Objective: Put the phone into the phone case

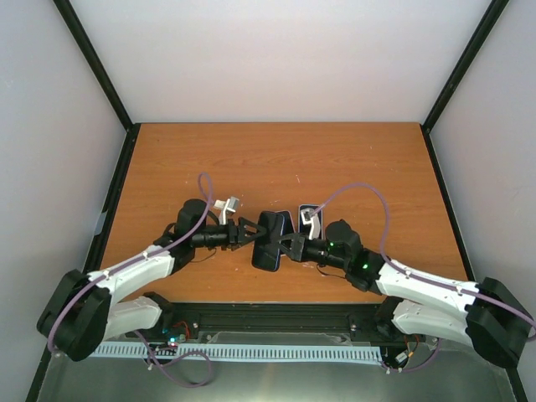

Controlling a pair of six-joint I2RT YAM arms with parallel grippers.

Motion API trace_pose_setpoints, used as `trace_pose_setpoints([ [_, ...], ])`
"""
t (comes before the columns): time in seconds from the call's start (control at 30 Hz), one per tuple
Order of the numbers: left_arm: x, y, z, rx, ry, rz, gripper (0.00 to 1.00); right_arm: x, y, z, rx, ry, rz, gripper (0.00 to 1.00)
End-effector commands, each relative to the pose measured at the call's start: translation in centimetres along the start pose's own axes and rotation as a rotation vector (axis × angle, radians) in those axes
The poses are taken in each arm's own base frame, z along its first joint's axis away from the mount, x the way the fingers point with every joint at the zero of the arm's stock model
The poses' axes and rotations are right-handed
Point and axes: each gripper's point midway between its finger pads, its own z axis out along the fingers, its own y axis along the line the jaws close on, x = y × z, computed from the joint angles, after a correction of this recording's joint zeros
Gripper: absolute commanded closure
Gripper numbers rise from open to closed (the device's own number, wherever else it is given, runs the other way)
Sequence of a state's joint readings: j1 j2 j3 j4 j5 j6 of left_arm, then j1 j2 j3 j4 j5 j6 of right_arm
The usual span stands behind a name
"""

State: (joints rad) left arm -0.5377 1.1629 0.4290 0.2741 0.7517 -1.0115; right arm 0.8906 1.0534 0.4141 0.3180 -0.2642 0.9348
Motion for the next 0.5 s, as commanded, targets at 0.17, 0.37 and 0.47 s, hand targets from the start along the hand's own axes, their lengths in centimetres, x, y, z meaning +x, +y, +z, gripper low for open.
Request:
trace_pose_setpoints([
  [0.17, 1.8, -6.8, -1.9, 0.264, 0.088, 0.195, 0.51, -2.3, 7.8, -3.1, -0.284, -0.066, -0.133, 0.92],
  [0.37, 2.4, -7.8, -2.7, 0.338, 0.081, 0.209, 0.76, -2.3, 7.8, -3.2, -0.282, -0.066, -0.124, 0.90],
  [0.47, 2.5, -8.0, -2.8, 0.362, 0.079, 0.202, 0.80, -2.2, 7.5, -3.1, -0.276, -0.062, -0.110, 0.86],
])
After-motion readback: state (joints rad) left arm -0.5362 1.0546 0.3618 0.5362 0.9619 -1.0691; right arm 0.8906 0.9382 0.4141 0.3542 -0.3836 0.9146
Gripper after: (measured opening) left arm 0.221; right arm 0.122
